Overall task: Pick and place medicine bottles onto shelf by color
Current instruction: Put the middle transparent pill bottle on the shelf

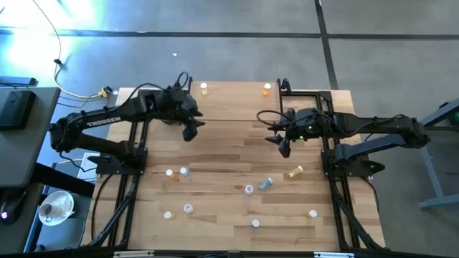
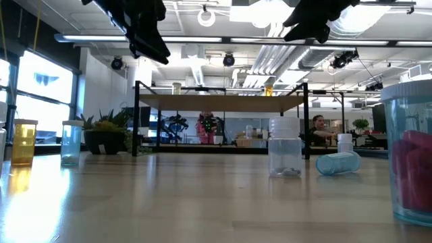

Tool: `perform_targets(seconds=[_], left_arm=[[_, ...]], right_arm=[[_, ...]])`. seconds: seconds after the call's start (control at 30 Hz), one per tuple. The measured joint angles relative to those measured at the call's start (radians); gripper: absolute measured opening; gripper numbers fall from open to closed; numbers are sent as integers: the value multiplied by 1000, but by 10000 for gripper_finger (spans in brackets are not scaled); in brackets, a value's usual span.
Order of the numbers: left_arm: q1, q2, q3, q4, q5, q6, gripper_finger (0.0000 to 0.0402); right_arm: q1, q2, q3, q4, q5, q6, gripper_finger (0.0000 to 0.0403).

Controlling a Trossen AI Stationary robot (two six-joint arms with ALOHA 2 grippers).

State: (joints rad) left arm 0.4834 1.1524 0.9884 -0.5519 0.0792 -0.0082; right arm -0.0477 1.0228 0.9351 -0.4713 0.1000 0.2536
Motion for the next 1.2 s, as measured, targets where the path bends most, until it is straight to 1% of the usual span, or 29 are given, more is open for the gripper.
perform_targets(seconds=[0.13,0.23,0.3,0.4,0.53,0.7,0.9,1.07,1.2], left_arm=[[-48,-15,-101,149,0,-35,181],[-82,-16,-155,222,0,-70,181],[-106,-16,-174,231,0,-87,181],[-145,-16,-201,262,0,-111,181],[-192,-16,-209,279,-1,-120,181],[-226,-16,-209,293,-10,-121,181],[-231,-16,-209,292,-12,-124,181],[-231,-16,-209,294,-12,-135,181],[-231,-16,-209,295,-12,-138,181]], right_arm=[[19,43,-1,2,67,24,202],[35,82,-1,4,80,36,202],[50,103,-1,7,62,33,202],[71,133,-1,7,1,6,202],[107,173,-1,19,-46,-44,202],[164,229,-1,30,-58,-118,202],[237,306,-1,74,-60,-163,202],[288,369,-1,152,-96,-184,202],[318,424,-1,207,-98,-187,202]])
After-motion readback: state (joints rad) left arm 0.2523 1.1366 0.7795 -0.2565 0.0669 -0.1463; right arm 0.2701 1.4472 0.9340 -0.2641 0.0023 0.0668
